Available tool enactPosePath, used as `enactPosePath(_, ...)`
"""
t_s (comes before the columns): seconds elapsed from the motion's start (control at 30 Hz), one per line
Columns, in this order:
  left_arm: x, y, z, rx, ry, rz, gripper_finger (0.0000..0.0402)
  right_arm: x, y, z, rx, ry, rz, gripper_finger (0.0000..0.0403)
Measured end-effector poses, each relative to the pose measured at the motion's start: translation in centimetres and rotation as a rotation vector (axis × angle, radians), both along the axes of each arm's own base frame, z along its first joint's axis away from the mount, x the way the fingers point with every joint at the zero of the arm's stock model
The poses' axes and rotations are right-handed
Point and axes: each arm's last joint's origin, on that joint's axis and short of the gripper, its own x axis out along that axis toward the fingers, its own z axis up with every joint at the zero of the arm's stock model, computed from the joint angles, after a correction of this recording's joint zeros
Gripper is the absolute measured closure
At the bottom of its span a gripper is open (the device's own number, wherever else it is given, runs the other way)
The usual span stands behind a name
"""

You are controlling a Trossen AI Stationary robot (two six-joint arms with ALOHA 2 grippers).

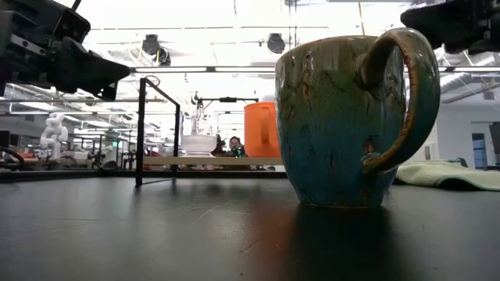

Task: Stack small to large cups/mugs on shelf
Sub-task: Put the green mug on the shelf

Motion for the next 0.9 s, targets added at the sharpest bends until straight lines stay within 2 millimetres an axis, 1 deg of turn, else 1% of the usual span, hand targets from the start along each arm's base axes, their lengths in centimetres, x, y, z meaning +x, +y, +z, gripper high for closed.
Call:
enactPosePath(0.1,0.0,0.0,0.0,0.0,0.0,0.0,0.0398,0.9,0.6,0.0,-0.004,0.0,0.024,0.0403)
enactPosePath(0.23,0.0,0.0,0.0,-0.001,0.0,0.0,0.0398,2.3,1.3,0.4,-0.017,0.044,0.047,0.0403)
enactPosePath(0.47,0.0,0.0,0.0,-0.002,0.001,0.0,0.0398,5.1,2.9,2.8,-0.045,0.121,0.088,0.0403)
enactPosePath(0.63,0.0,0.0,0.0,-0.002,0.002,0.001,0.0398,7.1,3.6,4.4,-0.072,0.24,0.089,0.0403)
enactPosePath(0.77,0.0,0.0,0.0,-0.003,0.002,0.001,0.0398,8.6,4.1,5.8,-0.081,0.273,0.088,0.0403)
enactPosePath(0.9,0.0,0.0,0.0,-0.003,0.002,0.001,0.0398,9.9,4.5,6.2,-0.092,0.313,0.086,0.0403)
